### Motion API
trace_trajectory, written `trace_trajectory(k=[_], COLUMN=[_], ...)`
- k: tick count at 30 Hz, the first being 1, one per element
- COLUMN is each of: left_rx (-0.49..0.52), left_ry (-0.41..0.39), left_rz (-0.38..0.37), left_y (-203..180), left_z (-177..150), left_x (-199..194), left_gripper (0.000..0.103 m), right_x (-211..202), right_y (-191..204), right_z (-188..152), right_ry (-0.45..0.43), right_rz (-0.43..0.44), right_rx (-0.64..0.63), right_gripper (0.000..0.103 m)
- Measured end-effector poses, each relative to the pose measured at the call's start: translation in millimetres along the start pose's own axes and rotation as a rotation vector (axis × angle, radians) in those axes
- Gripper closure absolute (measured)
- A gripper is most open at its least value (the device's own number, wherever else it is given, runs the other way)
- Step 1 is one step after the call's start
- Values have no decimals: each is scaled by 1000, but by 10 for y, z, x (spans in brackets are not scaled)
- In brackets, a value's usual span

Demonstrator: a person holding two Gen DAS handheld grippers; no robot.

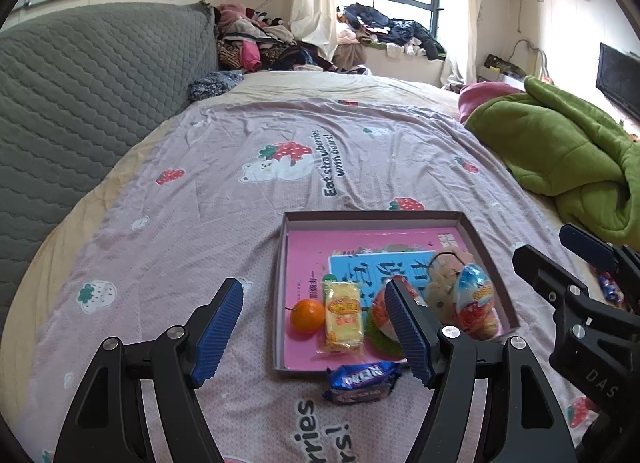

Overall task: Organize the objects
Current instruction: 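Withdraw both open grippers back from the tray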

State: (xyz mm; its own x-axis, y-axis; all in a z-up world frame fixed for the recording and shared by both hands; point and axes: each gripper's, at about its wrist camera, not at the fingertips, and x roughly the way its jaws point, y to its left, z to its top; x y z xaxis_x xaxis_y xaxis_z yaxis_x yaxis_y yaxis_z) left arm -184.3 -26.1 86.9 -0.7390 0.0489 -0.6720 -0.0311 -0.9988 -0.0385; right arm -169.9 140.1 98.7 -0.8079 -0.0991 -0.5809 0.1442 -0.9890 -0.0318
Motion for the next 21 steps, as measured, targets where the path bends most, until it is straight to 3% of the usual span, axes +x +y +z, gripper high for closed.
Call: trace_trajectory(k=[9,21], left_rx=[16,6], left_ry=[-14,-39], left_rz=[18,-21], left_y=[-59,-122], left_z=[1,-39], left_x=[-250,-554], left_gripper=[28,28], right_x=[-292,-601], right_y=[-36,-40], right_z=[74,105], right_ry=[-43,-82], right_rz=[-4,-9], right_rx=[12,14], right_gripper=[36,36])
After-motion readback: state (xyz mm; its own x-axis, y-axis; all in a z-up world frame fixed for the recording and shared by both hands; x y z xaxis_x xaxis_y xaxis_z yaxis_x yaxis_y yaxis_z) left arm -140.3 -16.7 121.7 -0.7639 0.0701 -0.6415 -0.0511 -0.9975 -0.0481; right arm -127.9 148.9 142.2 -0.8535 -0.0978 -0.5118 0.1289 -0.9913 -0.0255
